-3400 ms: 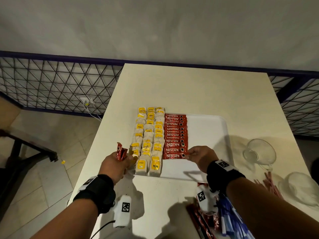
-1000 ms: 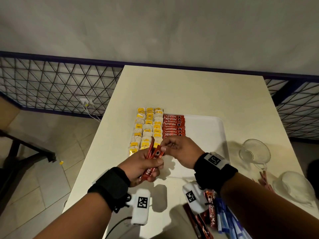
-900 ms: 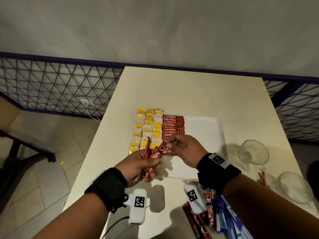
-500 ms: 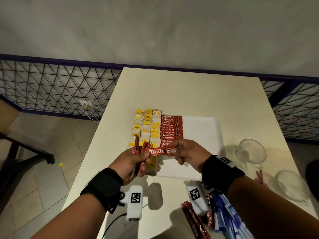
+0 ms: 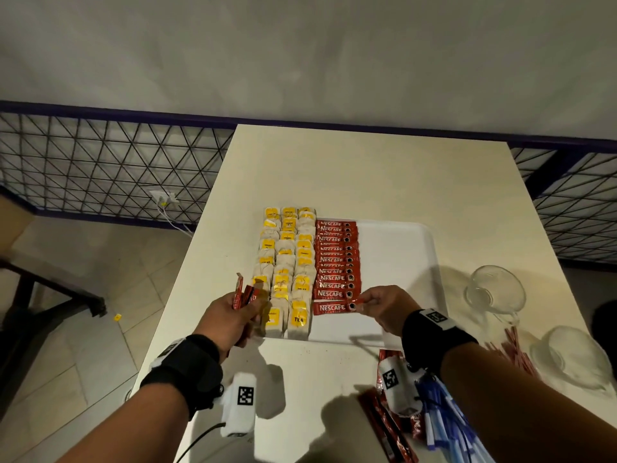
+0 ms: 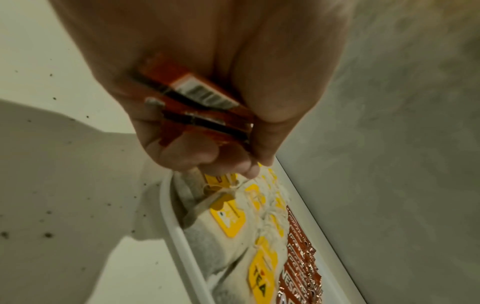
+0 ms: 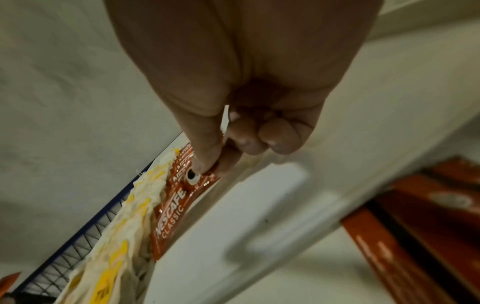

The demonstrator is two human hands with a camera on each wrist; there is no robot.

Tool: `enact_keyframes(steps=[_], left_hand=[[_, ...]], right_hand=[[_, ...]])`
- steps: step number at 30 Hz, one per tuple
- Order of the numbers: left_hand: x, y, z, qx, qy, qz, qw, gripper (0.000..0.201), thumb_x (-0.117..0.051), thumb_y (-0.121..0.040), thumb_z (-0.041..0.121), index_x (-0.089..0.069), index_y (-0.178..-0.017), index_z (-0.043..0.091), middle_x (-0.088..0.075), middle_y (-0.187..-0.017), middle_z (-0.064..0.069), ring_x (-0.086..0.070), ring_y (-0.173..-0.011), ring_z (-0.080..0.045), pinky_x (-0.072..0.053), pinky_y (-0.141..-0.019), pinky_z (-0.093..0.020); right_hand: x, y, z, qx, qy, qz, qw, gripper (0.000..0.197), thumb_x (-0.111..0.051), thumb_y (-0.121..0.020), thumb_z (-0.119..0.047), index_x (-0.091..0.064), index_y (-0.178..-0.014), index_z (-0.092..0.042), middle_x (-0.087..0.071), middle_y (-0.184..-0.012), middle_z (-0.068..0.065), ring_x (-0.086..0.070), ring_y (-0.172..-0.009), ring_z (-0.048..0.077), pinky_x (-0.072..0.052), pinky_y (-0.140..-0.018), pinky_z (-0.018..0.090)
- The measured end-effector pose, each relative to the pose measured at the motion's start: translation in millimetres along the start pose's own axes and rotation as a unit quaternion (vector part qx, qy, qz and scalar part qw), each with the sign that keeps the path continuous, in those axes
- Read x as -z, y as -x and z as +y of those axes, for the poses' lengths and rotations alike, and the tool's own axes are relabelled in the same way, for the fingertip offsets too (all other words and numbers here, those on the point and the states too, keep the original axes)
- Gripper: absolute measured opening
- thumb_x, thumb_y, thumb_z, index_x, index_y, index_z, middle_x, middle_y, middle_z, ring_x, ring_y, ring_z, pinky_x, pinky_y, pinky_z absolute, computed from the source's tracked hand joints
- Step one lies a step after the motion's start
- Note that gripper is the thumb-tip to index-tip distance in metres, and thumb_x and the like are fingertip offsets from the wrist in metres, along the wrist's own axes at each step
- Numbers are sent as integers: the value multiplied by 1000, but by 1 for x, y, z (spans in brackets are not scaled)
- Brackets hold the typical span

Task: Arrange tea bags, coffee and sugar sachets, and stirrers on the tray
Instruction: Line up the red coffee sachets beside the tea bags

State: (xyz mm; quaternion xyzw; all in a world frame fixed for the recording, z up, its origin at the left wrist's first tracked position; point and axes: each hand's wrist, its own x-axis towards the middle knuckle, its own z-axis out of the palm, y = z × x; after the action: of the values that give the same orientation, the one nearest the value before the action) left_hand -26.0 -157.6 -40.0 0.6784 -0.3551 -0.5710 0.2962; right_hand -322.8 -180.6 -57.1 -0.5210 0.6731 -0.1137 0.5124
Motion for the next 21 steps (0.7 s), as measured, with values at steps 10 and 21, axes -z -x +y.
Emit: enact_keyframes(steps=[10,21], left_hand=[[9,-4,-10,9,-51,14,999,18,-61,-93,14,-59,-77,6,-62,-67,-12,-46,-45,-20,-37,-45,-28],[8,-2,-5,3,-57,1,998,19,-58,-94,13,-59,-77,6,-62,-64,-9,-46,-45,-19,-37,-45,-27]], right_hand=[[-13,-10,-2,-20,64,85,994,14,-71,-84,-27,-60,-77,-29,-63,-81,-14,-57,-76,3,-39,-64,18],[-9,-15,-2,-55,94,92,990,9,-70,-84,-31,-63,-81,-27,-66,-87,-8,-58,-80,8,-42,-71,23]])
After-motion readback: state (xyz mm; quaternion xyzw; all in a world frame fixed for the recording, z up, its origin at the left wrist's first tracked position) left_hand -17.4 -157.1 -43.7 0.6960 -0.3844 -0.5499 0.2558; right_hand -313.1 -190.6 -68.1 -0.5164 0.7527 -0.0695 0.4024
